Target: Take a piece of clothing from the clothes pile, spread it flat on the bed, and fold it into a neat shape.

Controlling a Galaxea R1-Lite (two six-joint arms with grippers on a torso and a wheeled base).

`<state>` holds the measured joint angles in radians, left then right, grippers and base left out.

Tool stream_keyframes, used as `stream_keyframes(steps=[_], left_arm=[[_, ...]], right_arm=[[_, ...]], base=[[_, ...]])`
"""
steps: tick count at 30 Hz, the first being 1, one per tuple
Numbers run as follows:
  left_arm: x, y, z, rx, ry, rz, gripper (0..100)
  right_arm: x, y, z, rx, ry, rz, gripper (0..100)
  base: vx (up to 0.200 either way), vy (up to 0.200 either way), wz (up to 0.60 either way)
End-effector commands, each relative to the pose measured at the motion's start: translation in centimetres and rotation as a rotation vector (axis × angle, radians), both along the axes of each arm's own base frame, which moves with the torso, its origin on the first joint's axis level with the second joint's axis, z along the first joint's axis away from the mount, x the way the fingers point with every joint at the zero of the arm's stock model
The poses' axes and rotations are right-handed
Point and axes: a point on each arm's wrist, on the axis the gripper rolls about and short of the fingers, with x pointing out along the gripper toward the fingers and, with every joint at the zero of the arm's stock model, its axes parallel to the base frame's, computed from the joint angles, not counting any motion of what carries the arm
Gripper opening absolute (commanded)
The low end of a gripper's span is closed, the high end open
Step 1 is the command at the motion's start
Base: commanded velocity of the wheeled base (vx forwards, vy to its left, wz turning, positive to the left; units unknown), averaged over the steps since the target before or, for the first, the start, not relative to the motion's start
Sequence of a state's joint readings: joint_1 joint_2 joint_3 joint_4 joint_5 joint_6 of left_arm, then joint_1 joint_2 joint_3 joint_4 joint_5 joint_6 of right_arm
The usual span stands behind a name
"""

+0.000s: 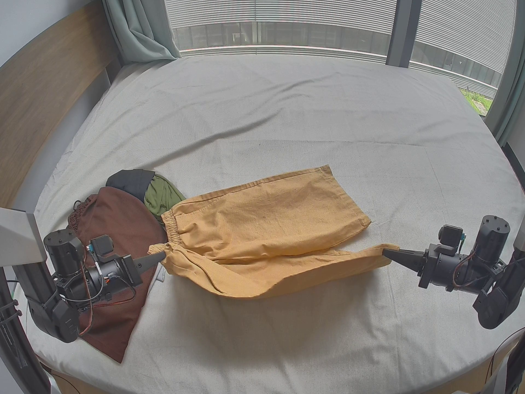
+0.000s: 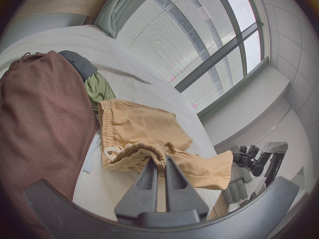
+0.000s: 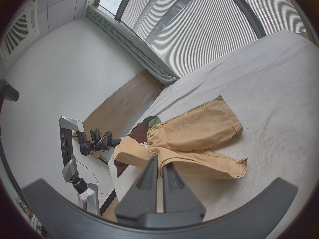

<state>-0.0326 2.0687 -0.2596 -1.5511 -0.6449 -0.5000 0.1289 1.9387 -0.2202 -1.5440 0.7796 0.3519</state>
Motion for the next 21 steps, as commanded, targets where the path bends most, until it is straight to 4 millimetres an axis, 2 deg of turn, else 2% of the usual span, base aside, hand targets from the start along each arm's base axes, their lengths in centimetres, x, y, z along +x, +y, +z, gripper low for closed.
stream_keyframes(steps=[1, 15, 21], left_arm=[[0.2, 0.0, 0.2, 0.0, -0.014, 0.004, 0], [0.7, 0.1, 0.5, 0.003, -0.034, 0.031, 0], [0.9, 0.2, 0.5, 0.007, -0.037, 0.051, 0]], right_arm=[[0.4, 0.1, 0.2, 0.006, -0.009, 0.0, 0], [3.7, 0.6, 3.0, 0.111, -0.079, -0.008, 0], [4.7, 0.5, 3.3, 0.126, -0.089, -0.014, 0]], base=[[0.0, 0.0, 0.0], [0.0, 0.0, 0.0], [0.0, 0.0, 0.0]])
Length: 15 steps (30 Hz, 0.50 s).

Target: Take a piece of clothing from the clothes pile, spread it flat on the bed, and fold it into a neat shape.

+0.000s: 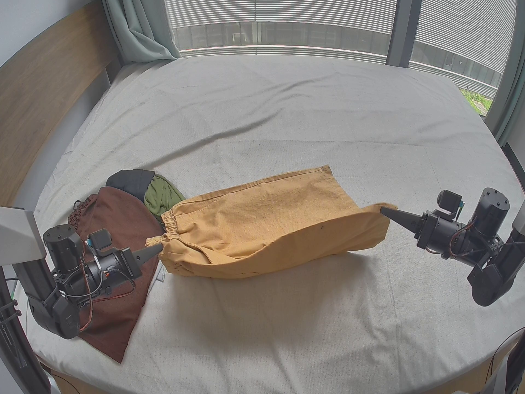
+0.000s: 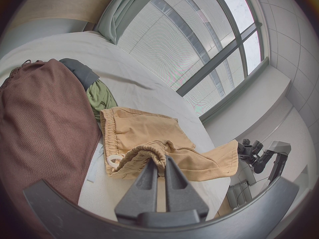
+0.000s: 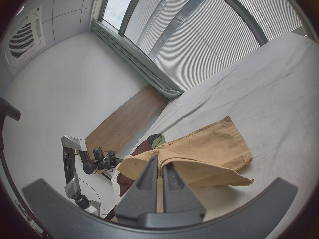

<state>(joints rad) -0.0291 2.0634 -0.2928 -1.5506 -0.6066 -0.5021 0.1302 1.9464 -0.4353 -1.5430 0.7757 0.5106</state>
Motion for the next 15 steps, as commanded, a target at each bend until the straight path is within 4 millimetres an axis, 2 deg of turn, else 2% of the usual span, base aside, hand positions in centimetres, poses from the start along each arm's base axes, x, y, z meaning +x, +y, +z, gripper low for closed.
stream_keyframes(steps=[1, 15], left_arm=[[0.3, 0.1, -0.1, 0.001, -0.002, 0.01, 0], [1.1, 0.1, 0.2, -0.023, -0.011, 0.054, 0]], right_arm=[[0.8, 0.0, 0.0, 0.002, -0.01, -0.004, 0], [4.4, 0.4, 0.1, 0.028, -0.056, -0.001, 0]], base=[[0.0, 0.0, 0.0], [0.0, 0.0, 0.0]])
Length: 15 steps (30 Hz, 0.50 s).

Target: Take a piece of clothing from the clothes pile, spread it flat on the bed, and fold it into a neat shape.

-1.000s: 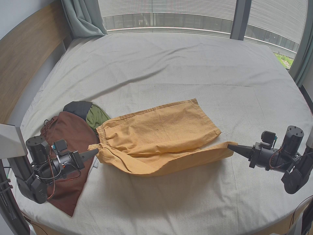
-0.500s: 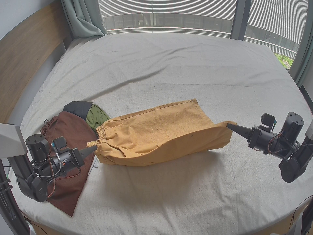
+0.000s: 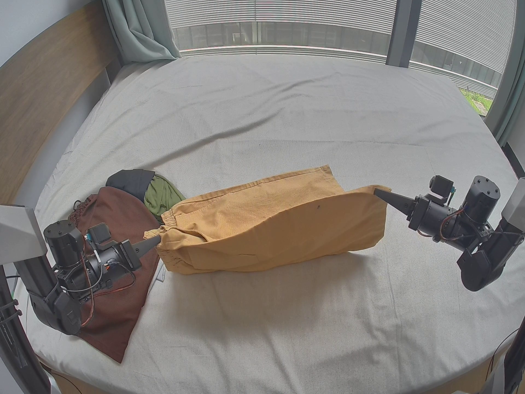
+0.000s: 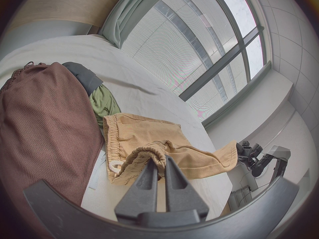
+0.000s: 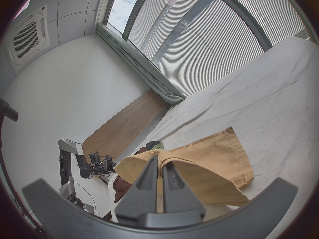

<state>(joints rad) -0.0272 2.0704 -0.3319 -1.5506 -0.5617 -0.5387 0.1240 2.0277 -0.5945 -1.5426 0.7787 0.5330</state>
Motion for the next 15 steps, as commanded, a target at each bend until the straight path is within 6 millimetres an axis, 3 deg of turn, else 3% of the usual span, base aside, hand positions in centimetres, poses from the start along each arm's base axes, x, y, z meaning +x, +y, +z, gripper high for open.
stream_keyframes(steps=[1, 15], left_arm=[[0.4, 0.0, -0.2, -0.001, 0.002, 0.006, 0], [1.3, 0.2, -0.4, -0.025, 0.01, 0.053, 0]], right_arm=[[1.4, 0.2, -0.3, 0.01, -0.004, 0.002, 0], [4.4, 0.4, 0.4, 0.055, -0.036, 0.006, 0]], base=[[0.0, 0.0, 0.0], [0.0, 0.0, 0.0]])
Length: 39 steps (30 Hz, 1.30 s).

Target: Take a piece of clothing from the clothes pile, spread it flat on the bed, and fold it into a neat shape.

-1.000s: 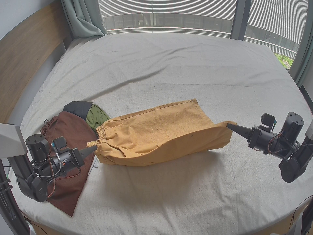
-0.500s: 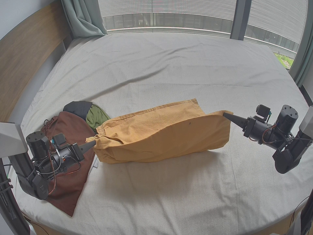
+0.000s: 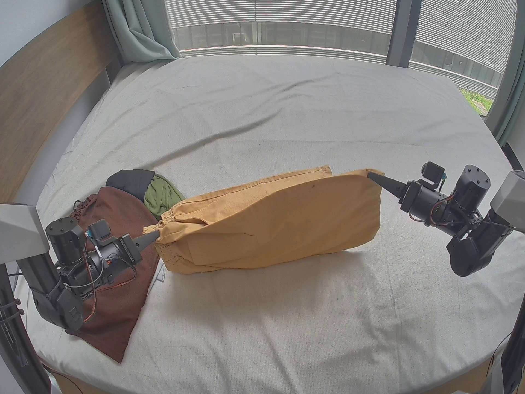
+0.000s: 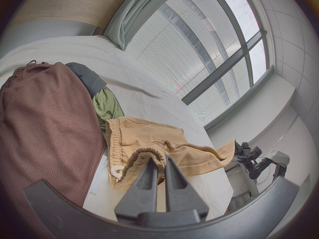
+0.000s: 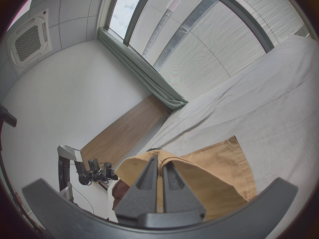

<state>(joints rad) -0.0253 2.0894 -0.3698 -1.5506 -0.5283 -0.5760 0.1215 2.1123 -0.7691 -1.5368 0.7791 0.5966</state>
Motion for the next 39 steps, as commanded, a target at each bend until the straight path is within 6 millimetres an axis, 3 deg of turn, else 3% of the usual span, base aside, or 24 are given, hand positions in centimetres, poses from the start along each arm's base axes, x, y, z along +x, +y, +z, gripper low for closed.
stream_keyframes(steps=[1, 20, 28, 39], left_arm=[[0.4, 0.1, -0.4, 0.001, 0.007, 0.02, 0], [2.5, -0.3, -0.3, -0.072, 0.003, 0.079, 0], [4.1, -0.7, -1.7, -0.079, 0.017, 0.102, 0], [5.1, -0.8, -2.6, -0.077, 0.018, 0.113, 0]], right_arm=[[1.0, 0.1, 0.0, 0.008, -0.011, 0.001, 0], [6.3, -0.2, -2.0, 0.072, 0.001, -0.005, 0], [8.5, 0.4, -3.8, 0.071, 0.003, 0.003, 0], [10.5, 0.8, -3.8, 0.072, 0.013, 0.006, 0]], base=[[0.0, 0.0, 0.0], [0.0, 0.0, 0.0], [0.0, 0.0, 0.0], [0.0, 0.0, 0.0]])
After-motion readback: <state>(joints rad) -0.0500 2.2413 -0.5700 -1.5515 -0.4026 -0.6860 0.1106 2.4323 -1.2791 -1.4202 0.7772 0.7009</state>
